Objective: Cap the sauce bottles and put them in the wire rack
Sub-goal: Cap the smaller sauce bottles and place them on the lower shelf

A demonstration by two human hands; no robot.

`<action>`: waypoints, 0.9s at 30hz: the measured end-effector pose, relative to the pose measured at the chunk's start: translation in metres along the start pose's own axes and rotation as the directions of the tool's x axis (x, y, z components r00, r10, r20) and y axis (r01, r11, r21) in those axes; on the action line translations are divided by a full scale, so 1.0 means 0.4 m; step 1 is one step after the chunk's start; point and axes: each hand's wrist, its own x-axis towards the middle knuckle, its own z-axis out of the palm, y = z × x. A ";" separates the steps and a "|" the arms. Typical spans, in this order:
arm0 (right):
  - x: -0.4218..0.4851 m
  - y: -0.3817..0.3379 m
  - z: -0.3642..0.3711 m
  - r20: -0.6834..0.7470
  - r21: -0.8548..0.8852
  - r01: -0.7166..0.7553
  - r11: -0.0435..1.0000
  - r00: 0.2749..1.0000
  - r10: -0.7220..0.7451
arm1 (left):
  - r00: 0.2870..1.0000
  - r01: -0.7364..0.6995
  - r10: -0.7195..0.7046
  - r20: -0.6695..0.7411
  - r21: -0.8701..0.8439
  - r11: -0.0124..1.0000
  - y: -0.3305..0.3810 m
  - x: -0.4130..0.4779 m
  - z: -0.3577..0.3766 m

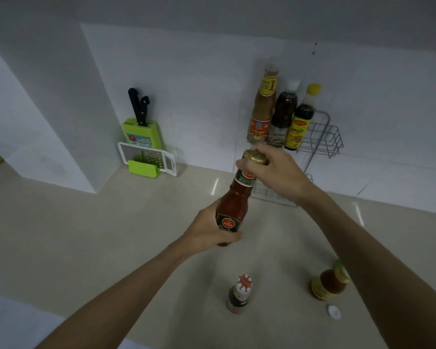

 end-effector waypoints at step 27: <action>0.323 0.558 0.137 -0.406 -0.044 -0.140 0.989 0.907 0.111 | 0.934 0.321 -0.312 0.172 -0.022 0.947 -0.194 0.549 0.079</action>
